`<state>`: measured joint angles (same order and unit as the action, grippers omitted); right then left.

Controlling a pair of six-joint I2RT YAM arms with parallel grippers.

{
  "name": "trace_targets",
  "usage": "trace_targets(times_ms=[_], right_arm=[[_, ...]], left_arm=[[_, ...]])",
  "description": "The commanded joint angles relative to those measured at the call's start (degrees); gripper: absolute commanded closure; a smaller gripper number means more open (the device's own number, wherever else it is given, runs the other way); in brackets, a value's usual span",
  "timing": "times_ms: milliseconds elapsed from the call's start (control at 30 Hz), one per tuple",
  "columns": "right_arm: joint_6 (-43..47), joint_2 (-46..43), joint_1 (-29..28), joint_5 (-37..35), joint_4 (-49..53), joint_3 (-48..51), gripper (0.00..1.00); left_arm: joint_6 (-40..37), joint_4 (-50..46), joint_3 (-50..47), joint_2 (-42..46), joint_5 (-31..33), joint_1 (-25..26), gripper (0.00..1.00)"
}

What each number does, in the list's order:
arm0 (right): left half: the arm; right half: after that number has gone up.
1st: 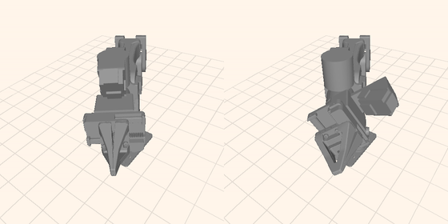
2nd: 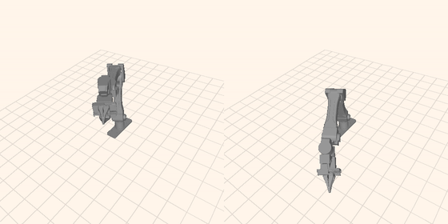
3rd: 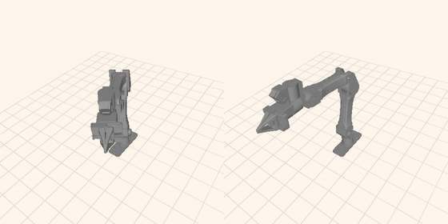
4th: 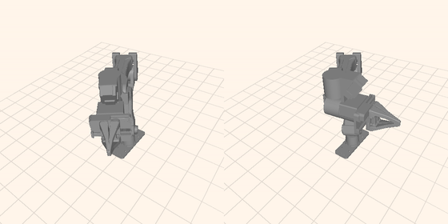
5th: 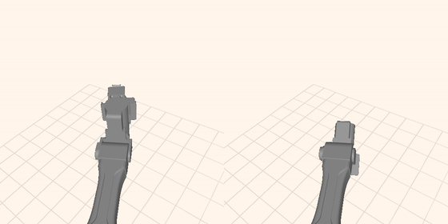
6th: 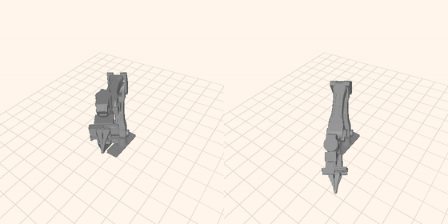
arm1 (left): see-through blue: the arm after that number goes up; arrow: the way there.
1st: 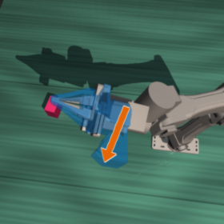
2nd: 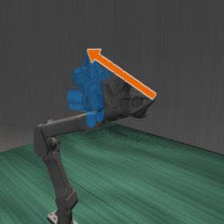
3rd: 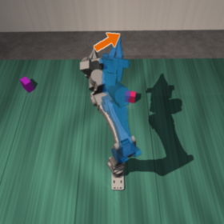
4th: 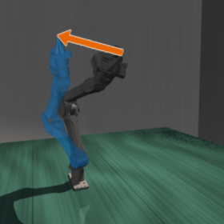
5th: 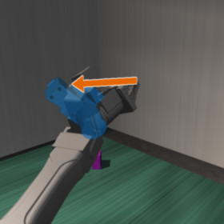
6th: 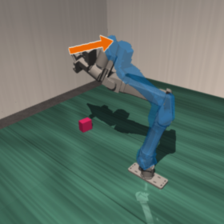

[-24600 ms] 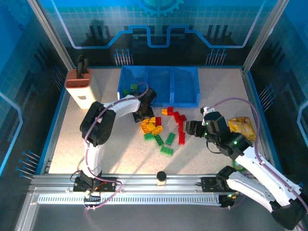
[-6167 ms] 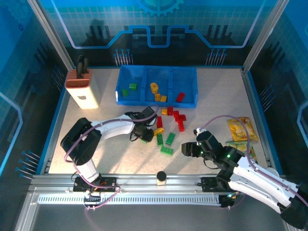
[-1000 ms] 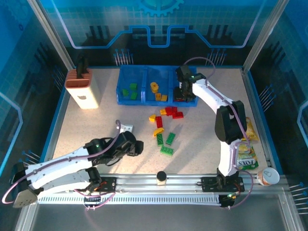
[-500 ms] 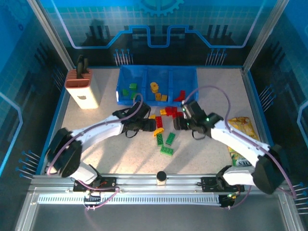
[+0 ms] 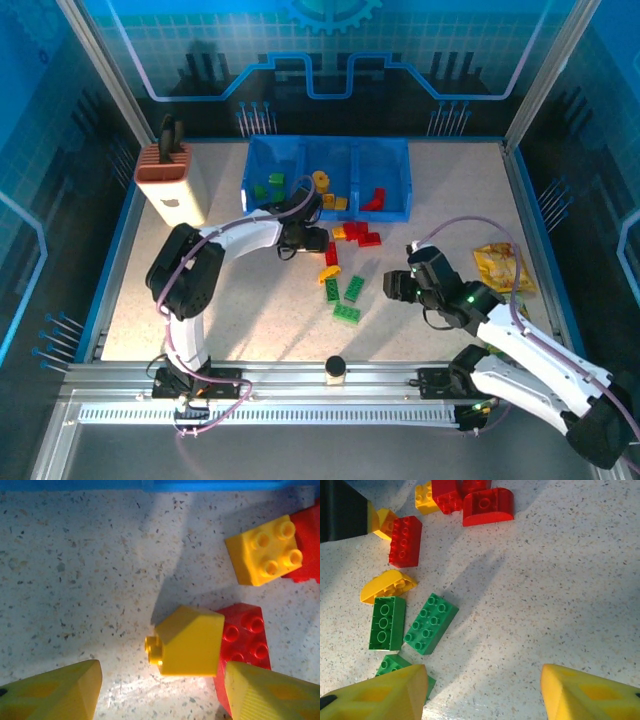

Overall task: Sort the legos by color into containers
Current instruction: Pick up the lego from the center of the table.

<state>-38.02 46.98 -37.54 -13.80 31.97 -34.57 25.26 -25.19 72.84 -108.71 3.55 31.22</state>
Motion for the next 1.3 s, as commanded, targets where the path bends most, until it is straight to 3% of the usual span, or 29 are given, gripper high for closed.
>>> trace_targets(times_ms=[0, 333, 733, 1000, 1267], right_arm=[[-1.9, -1.7, 0.2, -1.2, 2.4, 1.8, 0.37], [-2.8, -3.2, 0.3, -0.9, 2.4, 3.1, 0.38], [-3.4, -3.4, 0.2, -0.2, 1.4, 3.8, 0.38], [-4.2, -1.9, 0.0, 2.5, -1.0, 5.9, 0.38], [-6.1, -2.5, -3.0, 2.8, -1.1, 6.3, 0.39]], left_arm=[[-1.4, -1.5, 2.6, -1.8, -1.8, -0.3, 0.34], [-1.0, -1.7, 3.7, -4.1, -1.5, -0.3, 0.38], [-1.3, -3.3, 4.9, -2.3, 0.6, -0.3, 0.7], [-4.1, -2.8, 12.3, 2.6, 2.0, -0.5, 0.72], [-4.8, -9.0, 29.0, -7.7, 2.2, -2.7, 0.71]])
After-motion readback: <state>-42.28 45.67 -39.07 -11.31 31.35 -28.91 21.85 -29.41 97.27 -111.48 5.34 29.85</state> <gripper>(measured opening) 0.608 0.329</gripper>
